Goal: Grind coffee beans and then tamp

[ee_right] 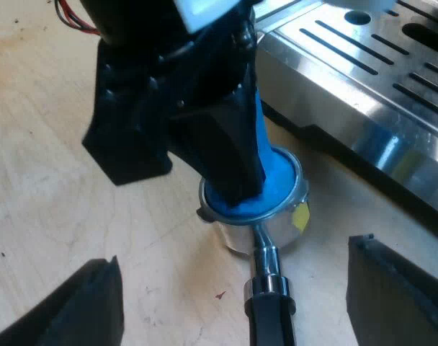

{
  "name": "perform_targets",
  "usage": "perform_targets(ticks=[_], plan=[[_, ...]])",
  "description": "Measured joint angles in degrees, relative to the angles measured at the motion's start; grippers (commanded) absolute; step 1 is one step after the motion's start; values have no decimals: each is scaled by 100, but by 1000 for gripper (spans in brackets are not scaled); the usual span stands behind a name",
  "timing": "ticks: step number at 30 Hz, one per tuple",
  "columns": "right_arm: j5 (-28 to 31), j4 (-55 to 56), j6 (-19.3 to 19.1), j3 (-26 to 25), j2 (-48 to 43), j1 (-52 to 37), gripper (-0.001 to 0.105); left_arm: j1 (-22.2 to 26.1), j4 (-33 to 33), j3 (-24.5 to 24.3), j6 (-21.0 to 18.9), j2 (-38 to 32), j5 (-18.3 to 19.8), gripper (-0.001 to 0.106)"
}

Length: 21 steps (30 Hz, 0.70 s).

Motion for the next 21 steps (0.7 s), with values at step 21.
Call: perform_targets(ticks=[21], plan=[[-50,0,24,0,0,0,66,0,775,-453,0,-1188,8,0]])
